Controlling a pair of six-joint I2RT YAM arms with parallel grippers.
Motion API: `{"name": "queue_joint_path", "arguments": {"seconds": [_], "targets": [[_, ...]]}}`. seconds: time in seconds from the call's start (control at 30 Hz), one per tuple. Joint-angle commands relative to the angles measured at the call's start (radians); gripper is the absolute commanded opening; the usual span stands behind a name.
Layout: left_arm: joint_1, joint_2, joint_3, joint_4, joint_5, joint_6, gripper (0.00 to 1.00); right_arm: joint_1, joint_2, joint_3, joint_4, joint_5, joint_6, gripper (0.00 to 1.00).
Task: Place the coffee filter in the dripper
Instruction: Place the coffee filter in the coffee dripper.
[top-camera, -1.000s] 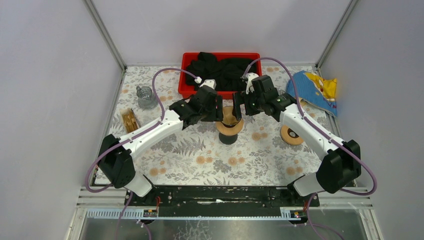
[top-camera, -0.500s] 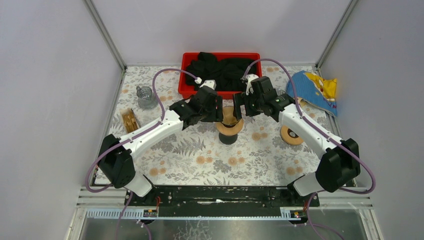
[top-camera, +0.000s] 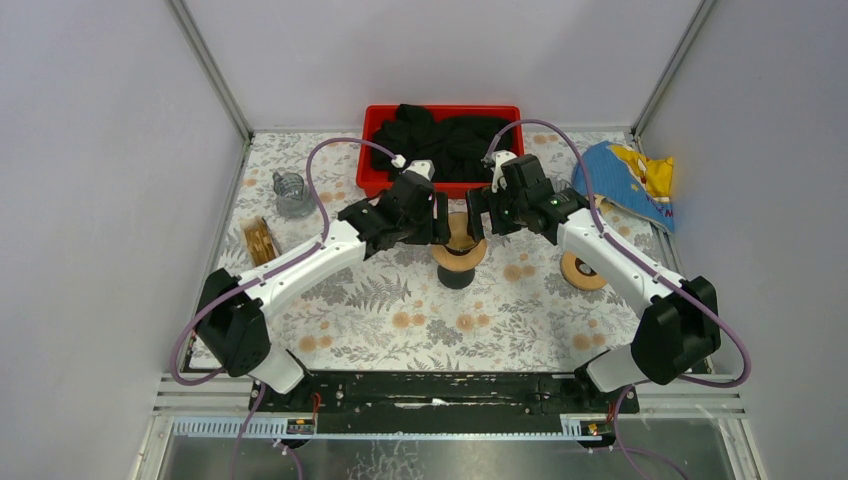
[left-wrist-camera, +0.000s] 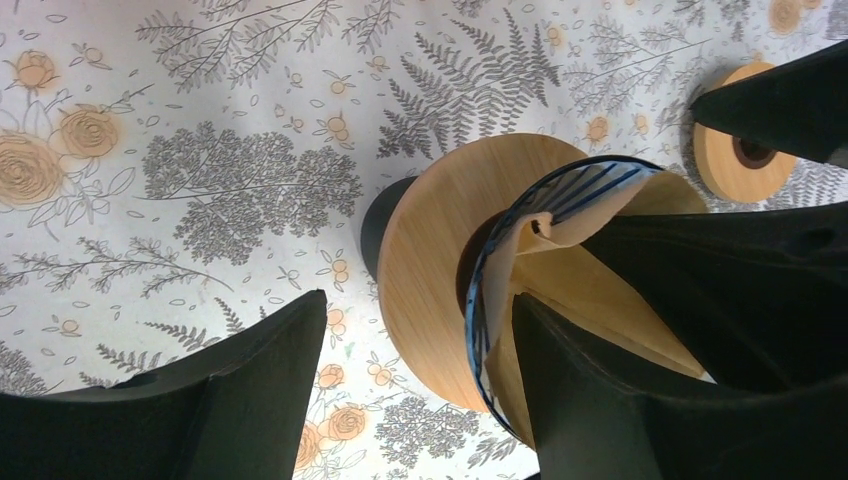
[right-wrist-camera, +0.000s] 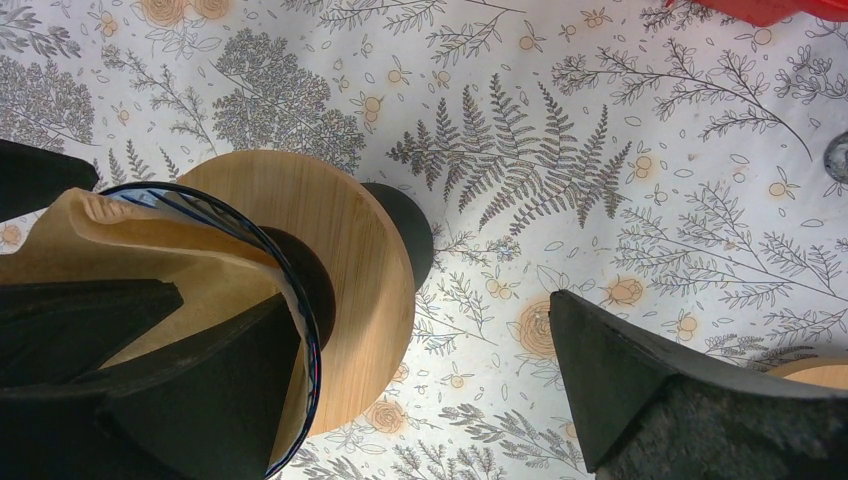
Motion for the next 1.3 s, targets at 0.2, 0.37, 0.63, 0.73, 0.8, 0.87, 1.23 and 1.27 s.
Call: {"name": "queue_joint_path", "arguments": {"seconds": [0.2, 0.37, 0.63, 0.73, 0.8, 0.87, 1.23, 1.27], "targets": [[0.023, -0.014, 0.024, 0.122, 0.112, 0.012, 0.77, -0.004, -0.007, 0.005, 0.018, -0.003, -0.019, 0.99], [0.056, 0.020, 0.031, 0.129, 0.108, 0.013, 0.76, -0.004, -0.010, 0.005, 0.018, -0.008, -0.019, 0.99], [0.064, 0.055, 0.046, 0.130, 0.065, 0.020, 0.75, -0.004, -0.011, -0.005, 0.008, -0.021, -0.029, 0.99], [0.065, 0.068, 0.045, 0.126, 0.056, 0.019, 0.74, -0.004, -0.013, -0.008, 0.006, -0.021, -0.032, 0.99], [0.064, 0.067, 0.039, 0.124, 0.040, 0.015, 0.74, -0.004, -0.016, -0.013, 0.007, -0.021, -0.036, 0.99], [0.064, 0.060, 0.033, 0.124, 0.030, 0.008, 0.74, -0.004, -0.020, -0.017, 0.008, -0.019, -0.037, 0.99], [0.063, 0.035, 0.027, 0.129, 0.081, 0.012, 0.74, -0.004, -0.044, 0.012, 0.014, -0.037, -0.030, 0.99], [0.063, 0.035, 0.027, 0.129, 0.084, 0.012, 0.74, -0.004, -0.045, 0.016, 0.013, -0.040, -0.030, 0.99]]}}
